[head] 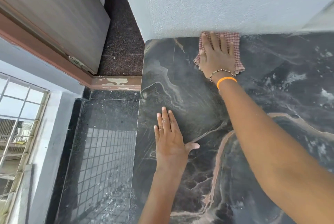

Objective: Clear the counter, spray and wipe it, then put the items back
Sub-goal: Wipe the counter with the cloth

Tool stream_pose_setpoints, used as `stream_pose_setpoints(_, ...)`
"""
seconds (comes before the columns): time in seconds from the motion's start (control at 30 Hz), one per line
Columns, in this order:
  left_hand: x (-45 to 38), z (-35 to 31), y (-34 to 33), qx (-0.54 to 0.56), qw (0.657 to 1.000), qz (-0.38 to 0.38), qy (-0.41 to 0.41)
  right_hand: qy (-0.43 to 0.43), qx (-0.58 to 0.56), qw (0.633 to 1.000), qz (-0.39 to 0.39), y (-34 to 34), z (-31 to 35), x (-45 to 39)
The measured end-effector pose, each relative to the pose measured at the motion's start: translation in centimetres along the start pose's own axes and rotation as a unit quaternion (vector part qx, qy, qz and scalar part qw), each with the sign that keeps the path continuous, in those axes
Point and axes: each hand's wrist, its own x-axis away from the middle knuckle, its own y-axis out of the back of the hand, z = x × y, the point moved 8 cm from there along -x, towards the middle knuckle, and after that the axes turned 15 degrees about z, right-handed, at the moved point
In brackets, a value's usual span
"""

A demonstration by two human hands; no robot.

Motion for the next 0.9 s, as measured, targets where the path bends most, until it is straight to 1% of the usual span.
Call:
stream_pose_setpoints(0.13, -0.1, -0.2, 0.1, -0.013, 1.000, 0.016, 0.014, -0.062, -0.005, 0.998, -0.005, 1.2, -7.3, 1.1)
stream_pose_setpoints(0.23, 0.1, -0.2, 0.2, -0.018, 1.000, 0.013, 0.016, -0.114, -0.023, 0.993, -0.013, 1.7, -11.2, 3.1)
stream_pose_setpoints(0.33, 0.0, -0.3, 0.2, -0.021, 1.000, 0.005, 0.017, -0.157, -0.033, 0.987, -0.012, 1.3, -12.7, 6.1)
stream_pose_setpoints(0.4, 0.0, -0.5, 0.3, -0.015, 1.000, -0.007, 0.011, -0.169, -0.035, 0.985, 0.000, 0.4, -11.4, 8.0)
stream_pose_setpoints(0.5, 0.6, -0.4, 0.5, 0.033, 0.999, -0.029, -0.018, -0.117, -0.017, 0.993, 0.030, -1.5, -6.1, 10.0)
stream_pose_setpoints(0.63, 3.2, 1.9, 0.9, 0.089, 0.991, -0.093, -0.037, -0.017, 0.001, 0.999, 0.051, -3.7, 3.3, 10.6)
stream_pose_setpoints(0.73, 5.3, 4.2, 0.2, 0.110, 0.990, -0.088, -0.024, 0.081, 0.008, 0.994, 0.079, -5.6, 10.7, 11.6)
stream_pose_setpoints(0.8, 6.4, 5.4, -0.4, 0.111, 0.991, -0.075, -0.012, 0.150, 0.032, 0.983, 0.096, -6.9, 14.6, 13.2)
stream_pose_setpoints(0.87, 7.5, 6.0, -0.9, 0.108, 0.992, -0.067, -0.005, 0.215, 0.065, 0.969, 0.108, -8.2, 16.6, 15.7)
stream_pose_setpoints(0.9, 7.7, 6.1, -1.2, 0.107, 0.992, -0.064, -0.006, 0.239, 0.080, 0.961, 0.112, -8.6, 16.6, 16.8)
